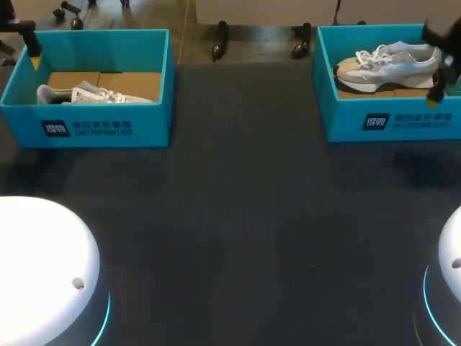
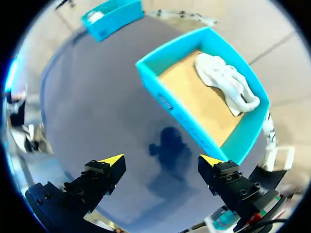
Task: Take the shoe out of the shoebox, open the shoe tongue, remove and reinsert the insole, then place the shoe into the shoebox
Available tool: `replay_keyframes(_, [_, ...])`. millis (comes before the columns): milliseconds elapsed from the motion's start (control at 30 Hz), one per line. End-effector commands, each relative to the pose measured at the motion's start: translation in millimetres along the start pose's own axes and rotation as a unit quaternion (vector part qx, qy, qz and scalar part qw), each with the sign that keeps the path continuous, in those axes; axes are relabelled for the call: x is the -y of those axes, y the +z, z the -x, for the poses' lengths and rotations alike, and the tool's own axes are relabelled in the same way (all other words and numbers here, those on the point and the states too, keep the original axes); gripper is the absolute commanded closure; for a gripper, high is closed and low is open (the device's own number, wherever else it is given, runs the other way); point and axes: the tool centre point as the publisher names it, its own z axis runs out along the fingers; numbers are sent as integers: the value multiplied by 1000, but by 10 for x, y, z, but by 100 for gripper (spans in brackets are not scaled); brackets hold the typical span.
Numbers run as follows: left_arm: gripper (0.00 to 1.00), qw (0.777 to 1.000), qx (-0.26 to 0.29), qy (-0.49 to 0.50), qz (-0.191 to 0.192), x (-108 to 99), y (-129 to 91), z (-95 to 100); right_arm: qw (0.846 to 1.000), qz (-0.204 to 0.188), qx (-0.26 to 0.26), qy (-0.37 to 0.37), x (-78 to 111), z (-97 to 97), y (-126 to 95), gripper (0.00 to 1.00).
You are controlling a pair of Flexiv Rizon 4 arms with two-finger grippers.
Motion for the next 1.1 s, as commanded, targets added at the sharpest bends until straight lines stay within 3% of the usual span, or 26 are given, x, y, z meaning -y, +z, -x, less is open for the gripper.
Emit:
replay_keyframes(33, [0,1000,-2,0,0,3,-8,-3,992,5,-53,113,-95,270,-2,0])
replay_keyframes(467, [0,1000,-2,0,0,3,-8,-3,992,5,-53,113,-95,270,-2,0])
replay_keyframes(533, [0,1000,-2,0,0,3,-8,-3,976,-9,-64,207,-220,448,10,0])
replay_keyframes(667, [0,1000,-2,0,0,3,-8,-3,951,-7,-4,308,-414,696,-71,0])
replay_keyframes(900, [0,1000,-2,0,0,3,-8,-3,922,-46,69,378,-792,981,-42,0])
replay_keyframes(1033, [0,1000,-2,0,0,3,-8,-3,894,-64,45,442,-930,1195,-5,0])
replay_keyframes(1100, [0,1000,-2,0,0,3,-8,-3,890,-57,44,450,-929,1219,-13,0])
